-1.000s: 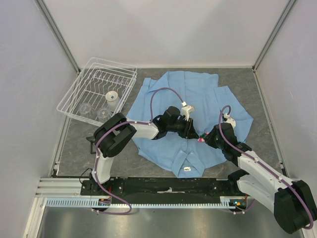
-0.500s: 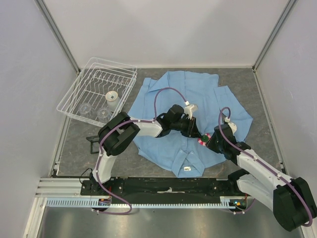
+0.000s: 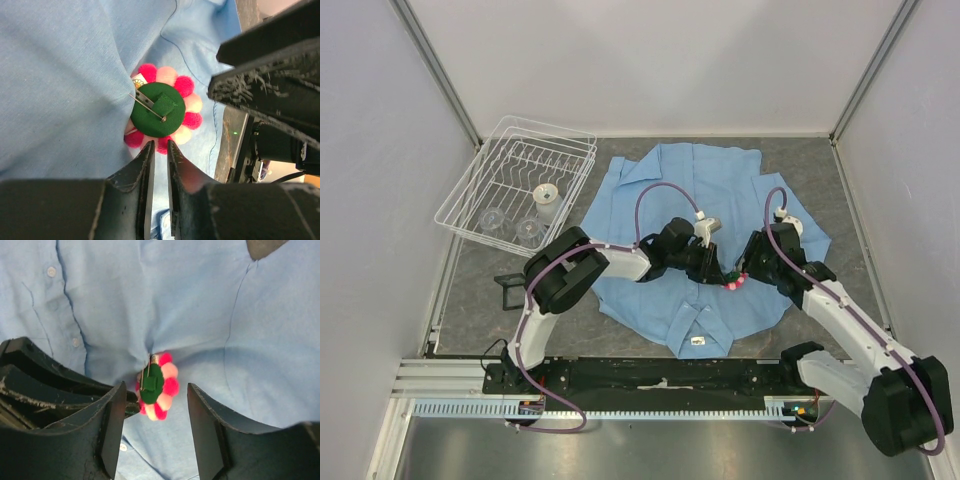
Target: Remove the brooch from the garment
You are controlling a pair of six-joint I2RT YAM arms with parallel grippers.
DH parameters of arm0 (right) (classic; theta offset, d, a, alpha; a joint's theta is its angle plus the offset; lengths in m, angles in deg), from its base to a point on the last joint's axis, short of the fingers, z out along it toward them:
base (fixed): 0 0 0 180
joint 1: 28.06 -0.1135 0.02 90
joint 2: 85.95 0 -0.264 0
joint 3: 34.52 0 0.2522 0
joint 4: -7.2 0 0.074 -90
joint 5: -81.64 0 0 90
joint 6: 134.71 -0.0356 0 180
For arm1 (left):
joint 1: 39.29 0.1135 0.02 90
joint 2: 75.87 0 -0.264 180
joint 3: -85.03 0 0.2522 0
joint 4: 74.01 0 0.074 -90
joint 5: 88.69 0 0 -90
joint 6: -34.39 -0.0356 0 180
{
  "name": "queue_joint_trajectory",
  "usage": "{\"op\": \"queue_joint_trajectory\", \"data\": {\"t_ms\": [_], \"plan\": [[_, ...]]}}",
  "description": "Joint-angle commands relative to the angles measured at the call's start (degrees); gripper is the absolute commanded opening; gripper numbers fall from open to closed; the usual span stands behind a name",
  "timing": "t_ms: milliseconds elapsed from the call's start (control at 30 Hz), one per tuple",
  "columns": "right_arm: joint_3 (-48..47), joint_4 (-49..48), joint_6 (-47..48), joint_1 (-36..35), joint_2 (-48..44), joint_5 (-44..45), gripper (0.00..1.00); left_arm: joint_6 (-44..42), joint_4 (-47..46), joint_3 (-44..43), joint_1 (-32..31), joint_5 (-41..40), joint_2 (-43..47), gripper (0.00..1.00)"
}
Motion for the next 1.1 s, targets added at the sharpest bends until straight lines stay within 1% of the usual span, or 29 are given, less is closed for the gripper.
{"op": "queue_joint_trajectory", "data": {"t_ms": [0,133,167,333,533,733,867,900,933,1067], "plan": [[-4.6,-0.3,6.4,3.0,5.4,-5.8,0.60,0.2,-3.2,0.9,-0.3,0.2,-0.8,0.21],[-7.7,-0.8,9.4,3.4,12.4,-10.0,0.62,0.2,-3.3,1.0,-0.3,0.1,-1.2,0.21],[-8.2,-0.9,10.7,3.4,14.6,-10.7,0.65,0.2,-3.3,1.1,-0.4,0.0,-1.3,0.21],[-10.5,-0.9,13.3,3.5,18.8,-10.9,0.68,0.1,-3.3,1.0,-0.4,-0.1,-1.7,0.20],[-10.5,-0.3,15.0,3.5,21.7,-10.6,0.64,0.0,-3.3,1.0,-0.4,-0.1,-1.8,0.20],[-10.1,-0.9,15.5,3.5,22.8,-10.3,0.56,0.0,-3.3,1.0,-0.6,0.0,-1.7,0.20],[-9.5,-1.7,15.3,3.5,23.1,-11.0,0.54,-0.1,-3.3,1.0,-0.6,0.0,-1.7,0.20],[-9.4,-1.8,15.2,3.5,23.3,-11.2,0.53,-0.1,-3.3,1.0,-0.5,0.0,-1.8,0.20],[-9.4,-1.9,15.2,3.5,23.6,-11.3,0.49,0.0,-3.3,1.0,-0.6,0.1,-1.8,0.20],[-9.2,-2.0,15.1,3.4,23.6,-11.4,0.47,-0.1,-3.3,1.0,-0.6,0.1,-1.8,0.20]]}}
